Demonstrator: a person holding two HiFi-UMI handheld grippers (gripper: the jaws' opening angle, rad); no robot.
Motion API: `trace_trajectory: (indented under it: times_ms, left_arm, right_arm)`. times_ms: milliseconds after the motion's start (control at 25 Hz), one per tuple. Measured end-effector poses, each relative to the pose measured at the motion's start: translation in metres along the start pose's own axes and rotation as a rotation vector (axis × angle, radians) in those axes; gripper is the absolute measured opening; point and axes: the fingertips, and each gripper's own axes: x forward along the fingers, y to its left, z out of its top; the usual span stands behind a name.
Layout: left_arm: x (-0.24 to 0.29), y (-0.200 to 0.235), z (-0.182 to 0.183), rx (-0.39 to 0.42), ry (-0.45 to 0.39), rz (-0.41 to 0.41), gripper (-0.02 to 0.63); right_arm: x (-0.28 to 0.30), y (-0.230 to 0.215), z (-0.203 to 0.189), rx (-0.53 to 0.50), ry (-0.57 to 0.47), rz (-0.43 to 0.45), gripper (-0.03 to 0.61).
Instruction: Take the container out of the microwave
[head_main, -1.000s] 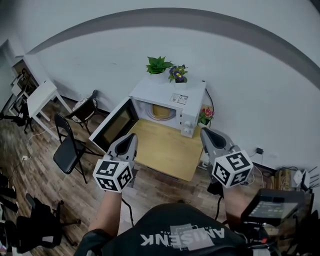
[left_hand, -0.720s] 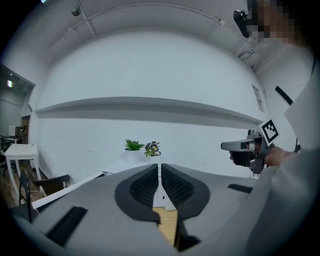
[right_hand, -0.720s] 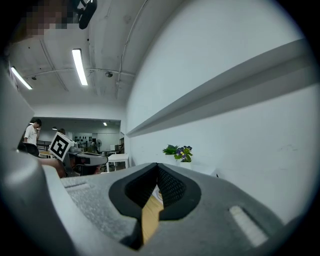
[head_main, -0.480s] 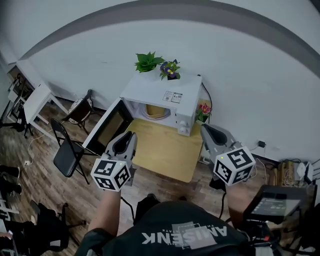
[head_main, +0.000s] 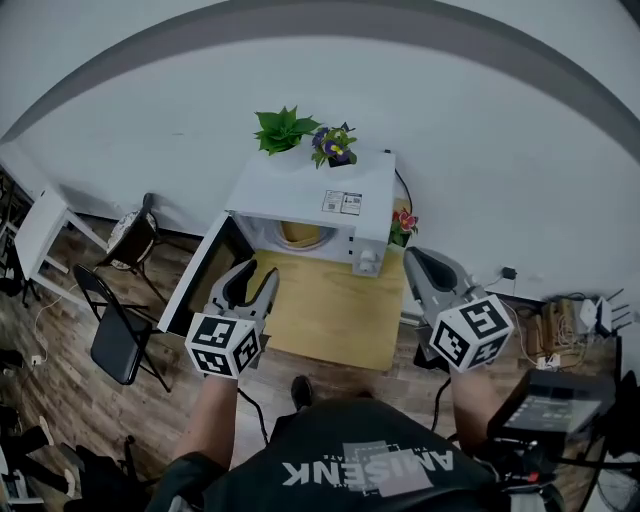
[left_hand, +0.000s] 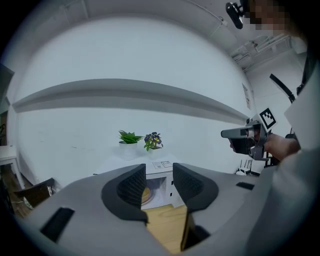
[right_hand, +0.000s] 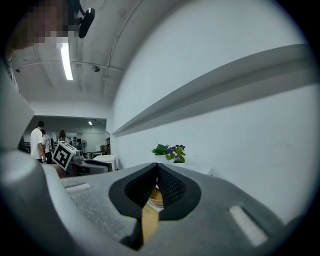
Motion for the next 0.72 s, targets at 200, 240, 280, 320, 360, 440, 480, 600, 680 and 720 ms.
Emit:
trace_trajectory:
  times_ms: [200,240,280,320,360,440,480,600,680,720]
  left_arm:
    - [0.029,0.028,-0.021,0.030,0.061,-0.013,0.153]
    - [0.034,0.031,-0.028,0.031,0.078,-0.024,0.153]
    - [0.040,0.032,-0.035,0.040,0.097,-0.040,0.153]
    - [0.046,0.033,-0.041,0.060,0.120,-0.060,0.162]
    - [0.052,0.033,-0.048,0.088,0.143,-0.080,0.178]
    - [0.066,0.036,-0.061,0.130,0.183,-0.112,0.186]
    - [0.073,0.039,-0.068,0.139,0.203,-0.121,0.186]
    - [0.093,0.046,-0.092,0.162,0.263,-0.143,0.186]
    - [0.106,0.049,-0.104,0.200,0.291,-0.157,0.192]
    - [0.114,0.051,-0.108,0.223,0.303,-0.164,0.192]
  right_arm:
    - [0.011,0.000,-0.008,-0.014,0.041,-0.059,0.005]
    - [0.012,-0.001,-0.010,-0.013,0.047,-0.071,0.005]
    - [0.012,-0.001,-0.012,-0.008,0.052,-0.085,0.005]
    - [0.011,-0.002,-0.014,-0.001,0.057,-0.098,0.005]
    - [0.010,-0.003,-0.015,0.007,0.061,-0.110,0.005]
    - [0.009,-0.005,-0.018,0.021,0.067,-0.130,0.005]
    - [0.008,-0.006,-0.019,0.023,0.071,-0.142,0.005]
    - [0.002,-0.010,-0.026,0.030,0.081,-0.194,0.005]
    - [-0.004,-0.014,-0.029,0.036,0.078,-0.237,0.005]
    - [-0.006,-0.016,-0.031,0.035,0.079,-0.259,0.005]
